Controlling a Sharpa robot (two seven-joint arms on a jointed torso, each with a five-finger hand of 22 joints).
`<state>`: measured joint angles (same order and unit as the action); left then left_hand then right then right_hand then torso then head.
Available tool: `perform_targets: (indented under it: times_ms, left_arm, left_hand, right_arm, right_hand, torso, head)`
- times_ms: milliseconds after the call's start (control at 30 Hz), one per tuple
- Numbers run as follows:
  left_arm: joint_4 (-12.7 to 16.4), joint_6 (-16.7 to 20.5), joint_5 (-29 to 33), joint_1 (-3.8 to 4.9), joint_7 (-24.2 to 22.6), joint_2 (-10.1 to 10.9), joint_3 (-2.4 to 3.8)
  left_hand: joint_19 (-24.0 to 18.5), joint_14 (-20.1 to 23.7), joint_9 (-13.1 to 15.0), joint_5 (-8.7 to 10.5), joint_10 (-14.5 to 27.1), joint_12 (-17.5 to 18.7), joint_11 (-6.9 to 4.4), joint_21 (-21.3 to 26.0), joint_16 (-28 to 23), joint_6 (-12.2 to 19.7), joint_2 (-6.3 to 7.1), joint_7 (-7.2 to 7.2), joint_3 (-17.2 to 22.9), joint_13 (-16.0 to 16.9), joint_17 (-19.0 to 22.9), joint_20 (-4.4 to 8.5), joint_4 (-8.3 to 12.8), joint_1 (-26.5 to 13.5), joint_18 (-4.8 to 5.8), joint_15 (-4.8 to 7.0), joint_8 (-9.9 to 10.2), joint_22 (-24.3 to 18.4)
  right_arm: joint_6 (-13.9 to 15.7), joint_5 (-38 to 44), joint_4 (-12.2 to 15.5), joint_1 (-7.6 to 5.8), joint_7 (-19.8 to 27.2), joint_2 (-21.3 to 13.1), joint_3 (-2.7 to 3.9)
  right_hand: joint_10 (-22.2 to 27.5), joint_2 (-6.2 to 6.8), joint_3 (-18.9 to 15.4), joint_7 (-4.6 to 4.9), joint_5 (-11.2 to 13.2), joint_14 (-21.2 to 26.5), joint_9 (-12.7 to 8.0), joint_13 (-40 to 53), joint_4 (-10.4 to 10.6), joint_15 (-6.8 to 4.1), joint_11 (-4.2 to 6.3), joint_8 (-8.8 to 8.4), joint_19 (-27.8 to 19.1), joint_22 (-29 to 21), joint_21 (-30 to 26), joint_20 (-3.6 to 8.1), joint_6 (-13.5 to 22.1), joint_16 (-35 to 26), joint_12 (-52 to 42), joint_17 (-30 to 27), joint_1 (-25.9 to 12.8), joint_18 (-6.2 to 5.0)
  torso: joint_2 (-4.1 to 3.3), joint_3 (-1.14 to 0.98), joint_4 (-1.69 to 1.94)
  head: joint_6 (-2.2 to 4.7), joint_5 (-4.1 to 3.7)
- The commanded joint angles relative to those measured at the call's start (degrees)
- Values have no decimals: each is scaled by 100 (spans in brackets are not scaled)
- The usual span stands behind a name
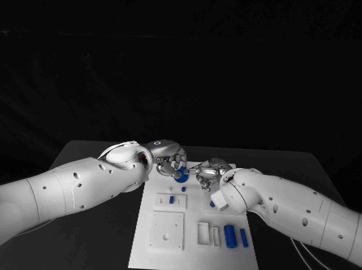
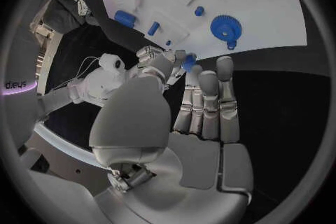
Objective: Assemble the parts on the task board
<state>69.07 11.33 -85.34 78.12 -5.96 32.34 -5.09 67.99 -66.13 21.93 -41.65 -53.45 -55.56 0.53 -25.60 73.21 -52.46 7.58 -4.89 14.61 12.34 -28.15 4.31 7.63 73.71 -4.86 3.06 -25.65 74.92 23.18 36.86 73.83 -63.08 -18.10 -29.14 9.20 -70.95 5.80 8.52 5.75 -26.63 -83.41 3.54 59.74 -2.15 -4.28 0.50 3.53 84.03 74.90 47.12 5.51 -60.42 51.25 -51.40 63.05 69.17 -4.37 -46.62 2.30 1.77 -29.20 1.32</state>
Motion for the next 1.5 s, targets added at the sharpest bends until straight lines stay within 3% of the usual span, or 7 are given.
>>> perform_targets:
  times_ms: [33,467,667,967,1133,1233,1500]
  left_arm:
    - [12,-61,36,10,-5,-19,6]
    - [9,-80,36,10,-5,-38,7]
    - [9,-84,36,10,-10,-52,7]
    - [13,-100,37,10,-12,-57,7]
    - [15,-104,38,10,-18,-62,7]
    - [17,-107,38,10,-21,-66,7]
    - [22,-122,42,10,-19,-73,7]
  left_hand:
    - [28,-32,4,-23,-42,18,-3,27,-28,-35,-54,-3,16,-7,-8,-12,-13,-16,7,-7,-13,119]
    - [22,-40,21,-25,-61,44,-6,8,-49,-53,-64,-1,32,-11,-18,-10,-16,-5,5,-4,-2,119]
    - [22,-40,21,-25,-61,44,-6,8,-49,-53,-64,-1,32,-11,-18,-10,-16,-5,5,-4,-2,119]
    - [18,-41,28,-26,-59,54,-5,0,-60,-50,-69,-4,42,-10,-24,-9,-16,-2,3,-4,5,119]
    - [18,-41,28,-26,-59,54,-5,0,-60,-50,-69,-4,42,-10,-24,-9,-16,-2,3,-4,5,119]
    - [18,-41,28,-26,-59,54,-5,0,-60,-50,-69,-4,42,-10,-24,-9,-16,-2,3,-4,5,119]
    - [17,-43,35,-30,-59,54,-6,-7,-61,-56,-75,-3,49,-8,-29,-9,-15,1,2,-3,3,119]
  right_arm:
    - [-165,-124,22,3,123,-8,-1]
    - [-239,-132,43,4,127,1,0]
    - [-211,-131,50,4,112,22,0]
    - [-199,-130,42,4,110,38,0]
    - [-227,-129,35,4,109,52,0]
    - [-239,-129,32,4,110,59,0]
    - [-249,-129,20,4,117,63,0]
  right_hand:
    - [57,-65,-50,7,-39,9,6,-9,-2,-12,-3,3,201,607,-43,-4,-10,-7,-23,-4,11,-17]
    - [59,-96,-44,2,-74,11,6,-6,-18,-15,1,3,199,608,-41,-2,-31,2,-32,2,14,-15]
    - [70,-185,109,-17,139,12,5,-5,-74,-22,13,1,197,609,-36,4,-110,3,-33,2,34,-11]
    - [67,-186,252,-25,151,10,6,-15,-144,-24,18,3,194,608,-35,7,-144,8,-30,5,-60,-8]
    - [76,-331,372,-43,261,13,6,-6,-267,-32,28,2,186,607,-40,14,-219,9,-39,10,-72,-3]
    - [83,-431,522,-61,492,16,5,-2,-347,-36,36,0,182,609,-34,18,-274,6,-41,11,-63,0]
    - [87,-420,794,-58,552,19,7,3,-448,-37,37,2,174,603,-45,19,-285,6,-44,17,-201,-1]
  torso:
    - [2,-4,-2]
    - [2,4,-4]
    - [2,7,-2]
    - [2,7,-1]
    - [4,5,-9]
    - [3,6,-8]
    - [1,3,-4]
  head:
    - [1,2]
    - [-1,1]
    - [0,4]
    - [-2,3]
    - [6,3]
    - [1,5]
    - [1,4]
